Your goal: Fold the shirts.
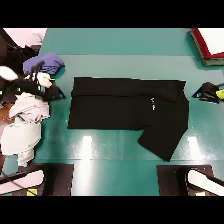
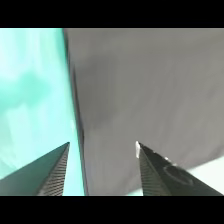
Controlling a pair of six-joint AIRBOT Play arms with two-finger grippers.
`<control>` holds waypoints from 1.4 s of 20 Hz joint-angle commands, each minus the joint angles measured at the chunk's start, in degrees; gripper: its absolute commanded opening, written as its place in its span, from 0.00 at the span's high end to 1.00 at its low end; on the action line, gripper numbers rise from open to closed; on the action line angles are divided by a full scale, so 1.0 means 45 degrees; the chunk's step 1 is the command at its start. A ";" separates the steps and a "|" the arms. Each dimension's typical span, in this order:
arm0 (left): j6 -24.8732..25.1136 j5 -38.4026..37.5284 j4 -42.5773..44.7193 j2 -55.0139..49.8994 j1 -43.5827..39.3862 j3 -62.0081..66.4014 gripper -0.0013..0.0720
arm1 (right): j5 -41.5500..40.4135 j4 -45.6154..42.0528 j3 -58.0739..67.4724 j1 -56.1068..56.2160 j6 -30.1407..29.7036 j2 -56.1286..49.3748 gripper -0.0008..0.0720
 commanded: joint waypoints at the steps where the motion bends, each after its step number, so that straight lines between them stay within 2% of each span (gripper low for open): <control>1: -0.0325 0.0078 0.0296 0.2021 0.0131 -0.3439 0.31 | 0.0257 0.1787 -0.1486 -0.0685 -0.0588 0.1511 0.40; 6: -0.0311 0.0316 -0.0233 0.2361 0.0126 -0.5479 0.31 | -0.0092 0.1821 -0.3186 -0.1112 -0.0588 0.2749 0.40; 17: -0.0131 0.1715 -0.1452 0.2195 0.0126 -0.5877 0.31 | 0.0053 0.1719 -0.3327 -0.1112 -0.0578 0.3478 0.40; 21: 0.0204 0.2089 -0.1525 0.1656 -0.1331 -0.5867 0.33 | 0.0112 0.1700 -0.3327 -0.1117 -0.0568 0.3483 0.40; 22: 0.0199 0.2385 -0.1525 0.1656 -0.1642 -0.5780 0.61 | 0.0185 0.1637 -0.3327 -0.1117 -0.0568 0.3478 0.39; 23: 0.0189 0.2579 -0.1530 0.1676 -0.1724 -0.5600 0.81 | 0.0267 0.1277 -0.3332 -0.1117 -0.0408 0.3483 0.40; 25: 0.0019 0.2506 -0.1472 0.1710 -0.1724 -0.5032 0.86 | 0.0831 -0.0379 -0.3371 -0.1117 0.0068 0.3483 0.40; 26: 0.0053 0.2263 -0.1477 0.1719 -0.1724 -0.4677 0.95 | 0.1127 -0.1156 -0.3585 -0.1117 0.0248 0.3487 0.40; 28: 0.0078 0.1880 -0.1530 0.1719 -0.1724 -0.4114 0.95 | 0.1486 -0.2118 -0.4707 -0.1122 0.0583 0.3483 0.40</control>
